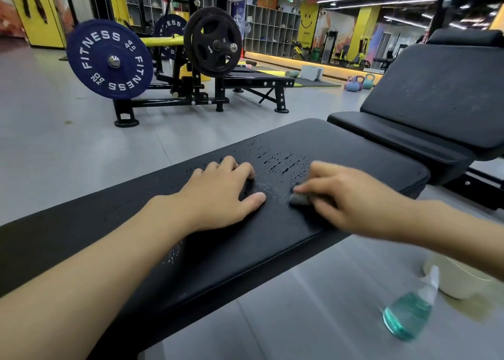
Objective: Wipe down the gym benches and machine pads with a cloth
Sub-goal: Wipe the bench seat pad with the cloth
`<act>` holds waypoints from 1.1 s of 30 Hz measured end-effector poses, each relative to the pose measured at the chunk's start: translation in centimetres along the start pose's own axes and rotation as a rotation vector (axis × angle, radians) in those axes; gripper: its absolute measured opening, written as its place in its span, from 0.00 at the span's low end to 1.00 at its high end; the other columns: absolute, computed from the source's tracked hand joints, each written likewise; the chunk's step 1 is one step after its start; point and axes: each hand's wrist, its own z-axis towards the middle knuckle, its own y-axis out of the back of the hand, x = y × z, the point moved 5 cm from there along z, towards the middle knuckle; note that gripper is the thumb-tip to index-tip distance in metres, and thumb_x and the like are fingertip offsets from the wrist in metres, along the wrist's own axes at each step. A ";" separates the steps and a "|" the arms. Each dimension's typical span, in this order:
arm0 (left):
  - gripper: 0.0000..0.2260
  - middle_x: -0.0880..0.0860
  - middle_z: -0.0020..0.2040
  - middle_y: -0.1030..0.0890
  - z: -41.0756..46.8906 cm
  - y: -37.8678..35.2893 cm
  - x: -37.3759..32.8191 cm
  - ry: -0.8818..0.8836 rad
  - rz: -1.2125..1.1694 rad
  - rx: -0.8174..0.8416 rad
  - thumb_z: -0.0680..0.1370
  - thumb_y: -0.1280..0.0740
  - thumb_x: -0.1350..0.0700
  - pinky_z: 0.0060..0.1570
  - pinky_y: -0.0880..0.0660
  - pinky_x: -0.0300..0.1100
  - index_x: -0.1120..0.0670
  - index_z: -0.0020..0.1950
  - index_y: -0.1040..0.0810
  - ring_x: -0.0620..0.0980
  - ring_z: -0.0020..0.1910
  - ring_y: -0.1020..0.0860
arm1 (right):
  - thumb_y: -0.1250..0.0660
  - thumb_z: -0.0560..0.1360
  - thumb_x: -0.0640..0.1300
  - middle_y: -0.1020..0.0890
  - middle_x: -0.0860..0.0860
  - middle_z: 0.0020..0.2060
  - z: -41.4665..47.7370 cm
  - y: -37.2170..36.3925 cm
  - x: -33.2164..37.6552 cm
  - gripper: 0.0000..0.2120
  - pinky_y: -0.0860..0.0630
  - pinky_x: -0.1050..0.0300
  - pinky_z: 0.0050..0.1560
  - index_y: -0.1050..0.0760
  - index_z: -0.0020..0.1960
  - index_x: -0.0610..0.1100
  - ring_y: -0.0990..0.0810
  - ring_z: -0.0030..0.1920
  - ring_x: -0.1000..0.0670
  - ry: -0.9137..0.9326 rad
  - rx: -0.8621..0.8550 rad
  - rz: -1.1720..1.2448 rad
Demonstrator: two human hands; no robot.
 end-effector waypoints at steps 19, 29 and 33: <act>0.22 0.48 0.68 0.28 -0.5 0.6 2.7 0.028 -0.084 0.078 0.78 0.42 0.40 0.69 0.36 0.55 0.42 0.71 0.34 0.50 0.68 0.31 | 0.38 0.76 0.41 0.28 0.54 0.45 3.7 -2.0 3.2 0.14 0.29 0.56 0.49 0.18 0.57 0.49 0.24 0.46 0.49 0.037 0.067 0.101; 0.25 0.46 0.79 0.38 -0.5 1.0 3.1 0.016 -0.037 0.087 0.81 0.41 0.42 0.72 0.39 0.50 0.51 0.75 0.33 0.49 0.75 0.36 | 0.37 0.79 0.50 0.28 0.52 0.45 6.3 -2.4 2.5 0.11 0.29 0.55 0.51 0.18 0.57 0.51 0.24 0.47 0.49 -0.020 0.063 0.115; 0.25 0.46 0.79 0.41 -0.5 0.9 3.2 0.008 -0.036 0.091 0.81 0.41 0.42 0.73 0.40 0.50 0.51 0.76 0.34 0.49 0.75 0.37 | 0.38 0.79 0.45 0.29 0.50 0.45 8.2 -1.9 -3.1 0.12 0.29 0.53 0.50 0.18 0.57 0.49 0.23 0.52 0.41 -0.318 -0.097 -0.032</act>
